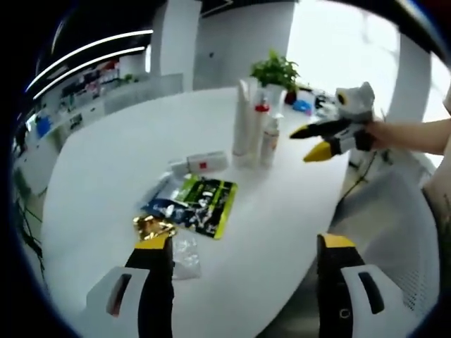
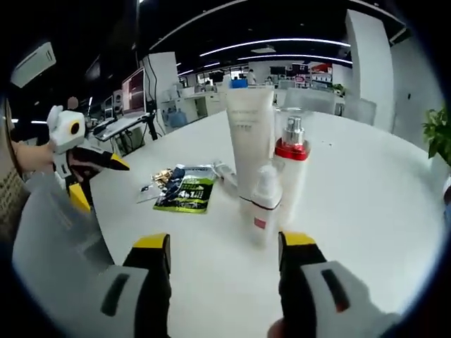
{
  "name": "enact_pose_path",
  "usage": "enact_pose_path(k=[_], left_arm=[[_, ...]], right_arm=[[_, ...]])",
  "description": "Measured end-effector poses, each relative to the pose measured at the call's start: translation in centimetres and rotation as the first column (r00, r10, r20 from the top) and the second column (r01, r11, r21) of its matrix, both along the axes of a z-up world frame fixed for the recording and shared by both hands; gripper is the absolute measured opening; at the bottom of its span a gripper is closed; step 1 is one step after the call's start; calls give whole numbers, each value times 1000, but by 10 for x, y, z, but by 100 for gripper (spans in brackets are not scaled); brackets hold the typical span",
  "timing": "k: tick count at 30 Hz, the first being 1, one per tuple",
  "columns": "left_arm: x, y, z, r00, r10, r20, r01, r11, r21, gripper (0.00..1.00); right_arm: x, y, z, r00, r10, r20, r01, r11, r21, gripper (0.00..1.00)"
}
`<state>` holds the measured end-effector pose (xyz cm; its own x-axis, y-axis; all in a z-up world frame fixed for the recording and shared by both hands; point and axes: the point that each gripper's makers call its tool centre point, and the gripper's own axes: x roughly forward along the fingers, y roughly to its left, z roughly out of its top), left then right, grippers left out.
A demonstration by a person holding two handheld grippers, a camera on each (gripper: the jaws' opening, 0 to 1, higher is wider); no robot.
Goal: Arrange the skincare products in the storage area until every visible bottle or jar stands upright without overlapping.
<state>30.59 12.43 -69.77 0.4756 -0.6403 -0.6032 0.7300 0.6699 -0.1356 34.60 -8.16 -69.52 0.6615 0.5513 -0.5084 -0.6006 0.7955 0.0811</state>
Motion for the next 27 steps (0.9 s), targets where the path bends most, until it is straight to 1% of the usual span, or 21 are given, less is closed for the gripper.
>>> enact_pose_path(k=[3, 6, 8, 12, 16, 20, 22, 25, 27], left_arm=[[-1, 6, 4, 1000, 23, 0, -23, 1000, -16, 83], [-2, 12, 9, 999, 47, 5, -47, 999, -20, 87], [-4, 17, 13, 998, 62, 5, -62, 998, -28, 87], [-3, 29, 20, 992, 125, 9, -124, 991, -43, 96], [-6, 36, 27, 988, 152, 11, -150, 986, -67, 96], [-11, 42, 28, 987, 162, 9, -161, 985, -60, 97], [-13, 46, 26, 985, 174, -8, -174, 983, -56, 97], [-19, 48, 24, 983, 182, -19, -182, 982, -51, 97], [-22, 50, 23, 983, 184, -19, -185, 981, -51, 97]], right_arm=[[-4, 2, 6, 1000, -16, 17, 16, 1000, 3, 68], [-10, 6, 8, 1000, -19, 18, 19, 1000, 6, 71], [-16, 9, 9, 1000, -19, 17, 19, 1000, 5, 73], [-28, 13, 11, 1000, -23, 14, 23, 1000, 12, 76], [-40, 15, 13, 999, -34, 8, 34, 999, 26, 79], [-50, 18, 15, 999, -52, -2, 52, 998, 47, 83], [-54, 19, 16, 998, -61, -6, 61, 996, 59, 85], [-57, 19, 17, 998, -58, -3, 58, 998, 38, 86], [-58, 18, 20, 998, -65, -2, 66, 997, 49, 88]])
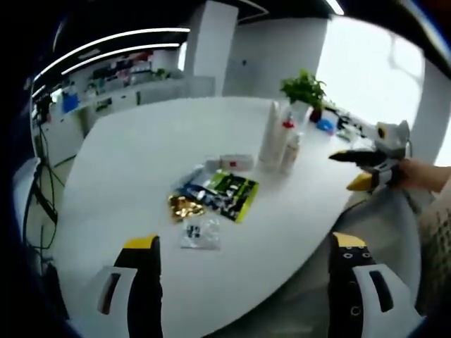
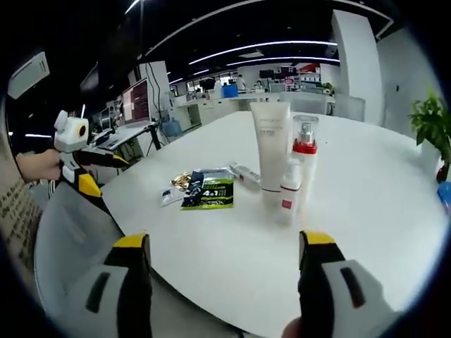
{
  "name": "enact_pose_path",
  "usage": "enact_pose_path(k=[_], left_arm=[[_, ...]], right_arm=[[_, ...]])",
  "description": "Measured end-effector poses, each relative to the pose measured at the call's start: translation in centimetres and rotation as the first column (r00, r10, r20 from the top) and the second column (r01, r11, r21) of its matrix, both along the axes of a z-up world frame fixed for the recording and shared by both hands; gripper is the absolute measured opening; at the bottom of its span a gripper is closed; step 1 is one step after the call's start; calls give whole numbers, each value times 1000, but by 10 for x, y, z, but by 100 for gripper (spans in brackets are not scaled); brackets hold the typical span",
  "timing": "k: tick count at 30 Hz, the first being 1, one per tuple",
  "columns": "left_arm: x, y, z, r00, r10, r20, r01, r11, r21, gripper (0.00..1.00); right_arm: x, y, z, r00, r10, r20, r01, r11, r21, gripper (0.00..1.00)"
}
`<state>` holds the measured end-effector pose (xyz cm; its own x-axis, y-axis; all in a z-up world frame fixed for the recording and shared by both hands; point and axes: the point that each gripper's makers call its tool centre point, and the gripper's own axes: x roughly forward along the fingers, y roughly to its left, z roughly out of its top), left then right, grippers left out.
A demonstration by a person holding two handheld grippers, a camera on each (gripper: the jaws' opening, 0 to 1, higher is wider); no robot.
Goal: Arrange the skincare products in the storage area until every visible bottle or jar stands upright without overlapping.
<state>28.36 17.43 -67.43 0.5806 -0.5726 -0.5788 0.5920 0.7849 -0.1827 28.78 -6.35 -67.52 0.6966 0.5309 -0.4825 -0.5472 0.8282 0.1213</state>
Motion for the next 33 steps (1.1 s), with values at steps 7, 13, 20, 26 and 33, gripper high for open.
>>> enact_pose_path(k=[7, 13, 20, 26, 33], left_arm=[[-8, 9, 5, 1000, 22, 14, -22, 1000, -1, 97], [-17, 17, 12, 1000, 19, 16, -19, 1000, -2, 97], [-15, 26, 13, 998, 56, 36, -55, 998, -11, 97], [-12, 28, 16, 995, 79, 68, -78, 997, -11, 97], [-13, 28, 17, 993, 79, 90, -78, 997, -7, 97]], right_arm=[[-5, 3, 8, 1000, -12, 1, 12, 1000, 3, 92], [-9, 7, 9, 1000, -1, -2, 1, 1000, -8, 95], [-9, 7, 7, 1000, -4, -11, 4, 1000, -10, 95], [-10, 10, 3, 1000, 13, -26, -13, 1000, -27, 94], [-10, 12, -4, 998, 38, -44, -41, 997, -68, 93]])
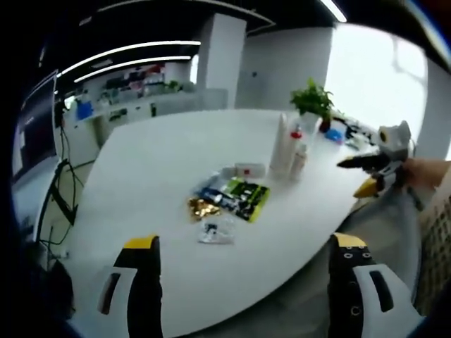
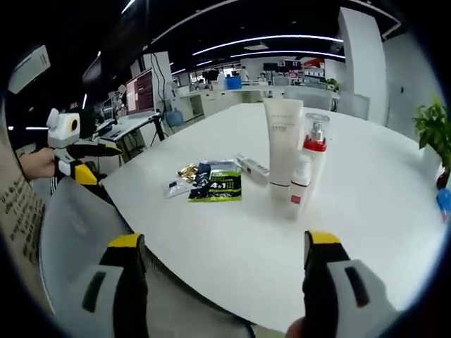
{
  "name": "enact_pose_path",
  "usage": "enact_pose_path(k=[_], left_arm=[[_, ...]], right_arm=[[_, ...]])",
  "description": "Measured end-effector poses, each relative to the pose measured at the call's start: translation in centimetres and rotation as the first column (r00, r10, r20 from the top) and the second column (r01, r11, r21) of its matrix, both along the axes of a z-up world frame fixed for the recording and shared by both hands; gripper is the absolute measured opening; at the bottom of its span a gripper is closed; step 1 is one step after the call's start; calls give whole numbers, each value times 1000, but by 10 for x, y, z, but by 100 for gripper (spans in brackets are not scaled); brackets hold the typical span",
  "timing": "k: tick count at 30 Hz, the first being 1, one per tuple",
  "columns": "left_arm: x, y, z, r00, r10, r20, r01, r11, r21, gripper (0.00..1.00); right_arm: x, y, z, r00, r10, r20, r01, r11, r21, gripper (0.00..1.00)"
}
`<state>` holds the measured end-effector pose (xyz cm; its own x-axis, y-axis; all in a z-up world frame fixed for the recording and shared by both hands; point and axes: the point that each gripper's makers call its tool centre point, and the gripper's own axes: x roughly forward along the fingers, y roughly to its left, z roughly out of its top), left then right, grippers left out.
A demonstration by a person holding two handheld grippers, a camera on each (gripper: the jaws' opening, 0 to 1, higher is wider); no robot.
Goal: Arrange the skincare products in the storage area until every visible bottle or jar stands upright without overlapping.
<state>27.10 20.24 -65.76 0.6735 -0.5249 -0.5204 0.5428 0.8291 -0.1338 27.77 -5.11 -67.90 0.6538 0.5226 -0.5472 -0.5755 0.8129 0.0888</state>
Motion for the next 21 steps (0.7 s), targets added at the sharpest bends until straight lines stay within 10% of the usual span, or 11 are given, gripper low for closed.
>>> enact_pose_path(k=[21], left_arm=[[0, 4, -6, 1000, -11, 4, 10, 1000, 28, 94]], right_arm=[[45, 57, -1, 966, 260, 8, -252, 944, -214, 90]])
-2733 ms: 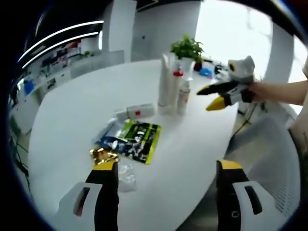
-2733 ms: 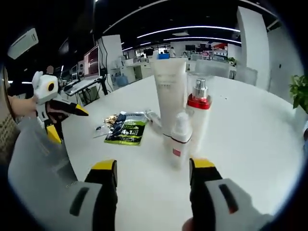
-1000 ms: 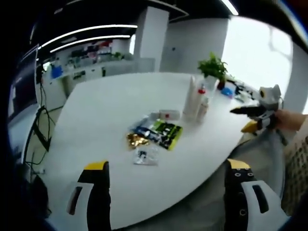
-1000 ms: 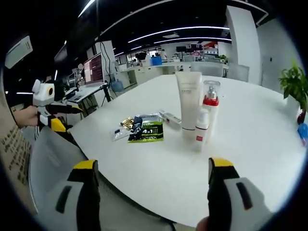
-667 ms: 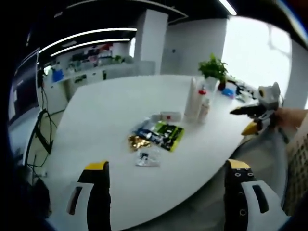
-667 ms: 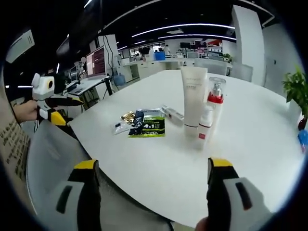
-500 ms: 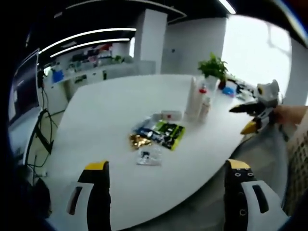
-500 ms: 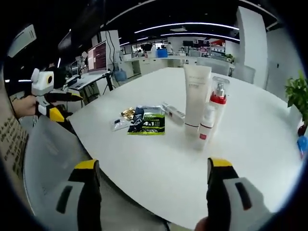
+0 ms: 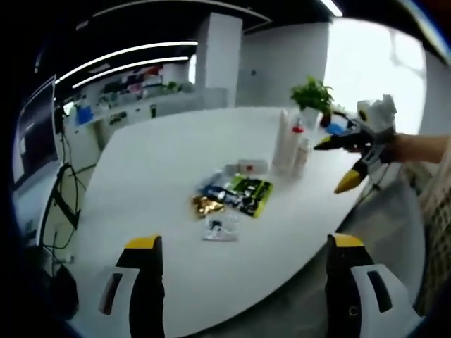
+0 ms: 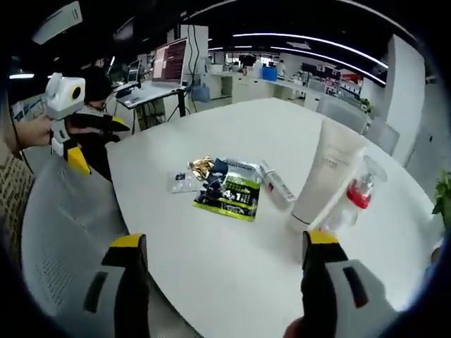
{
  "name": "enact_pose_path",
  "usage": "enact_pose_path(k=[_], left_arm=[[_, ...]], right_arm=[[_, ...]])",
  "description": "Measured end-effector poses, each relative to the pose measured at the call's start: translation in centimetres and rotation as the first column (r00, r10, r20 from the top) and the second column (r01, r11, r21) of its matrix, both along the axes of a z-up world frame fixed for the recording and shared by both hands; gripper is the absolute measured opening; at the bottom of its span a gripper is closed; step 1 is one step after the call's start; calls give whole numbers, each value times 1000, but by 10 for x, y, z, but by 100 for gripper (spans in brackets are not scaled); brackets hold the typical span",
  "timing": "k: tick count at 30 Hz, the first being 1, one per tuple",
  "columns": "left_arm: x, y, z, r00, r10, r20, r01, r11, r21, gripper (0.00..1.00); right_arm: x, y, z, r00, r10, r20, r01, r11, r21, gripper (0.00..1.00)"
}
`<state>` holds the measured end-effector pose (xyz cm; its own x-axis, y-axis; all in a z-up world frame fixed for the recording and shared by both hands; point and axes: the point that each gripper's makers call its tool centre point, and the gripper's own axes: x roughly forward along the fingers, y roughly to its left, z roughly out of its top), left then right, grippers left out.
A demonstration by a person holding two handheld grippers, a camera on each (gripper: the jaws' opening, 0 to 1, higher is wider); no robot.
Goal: Arrange the skincare products in the storage area until every visible bottle or jar stands upright without overlapping.
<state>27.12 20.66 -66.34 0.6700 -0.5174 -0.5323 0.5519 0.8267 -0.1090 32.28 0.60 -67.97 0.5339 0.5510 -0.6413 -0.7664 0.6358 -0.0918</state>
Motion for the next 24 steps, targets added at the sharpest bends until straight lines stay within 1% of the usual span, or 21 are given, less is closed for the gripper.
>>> enact_pose_path(k=[1, 3, 4, 6, 10, 14, 16, 24], left_arm=[[0, 0, 0, 1000, 1, -1, -1, 1000, -3, 94], [1, 2, 1, 1000, 8, -1, -8, 1000, -12, 93], [1, 3, 1, 1000, 13, -1, -13, 1000, -17, 93], [2, 4, 2, 1000, 20, 0, -20, 999, -28, 92], [3, 5, 4, 1000, 29, -1, -29, 999, -45, 92], [4, 6, 4, 999, 35, -2, -35, 998, -60, 92], [4, 6, 5, 999, 39, -2, -39, 997, -64, 92], [5, 6, 5, 999, 40, -5, -40, 996, -75, 91]], right_arm=[[4, 4, 0, 1000, 29, 12, -28, 999, -33, 90], [9, 10, -1, 998, 58, 23, -56, 995, -80, 88], [13, 12, -2, 996, 78, 30, -74, 990, -122, 88], [21, 18, -3, 993, 110, 45, -101, 982, -157, 87], [34, 31, 0, 991, 127, 48, -118, 980, -160, 86], [51, 39, -1, 989, 142, 47, -130, 972, -198, 84], [60, 40, -4, 988, 150, 43, -136, 962, -236, 82], [88, 49, -13, 983, 178, 38, -158, 939, -304, 78]])
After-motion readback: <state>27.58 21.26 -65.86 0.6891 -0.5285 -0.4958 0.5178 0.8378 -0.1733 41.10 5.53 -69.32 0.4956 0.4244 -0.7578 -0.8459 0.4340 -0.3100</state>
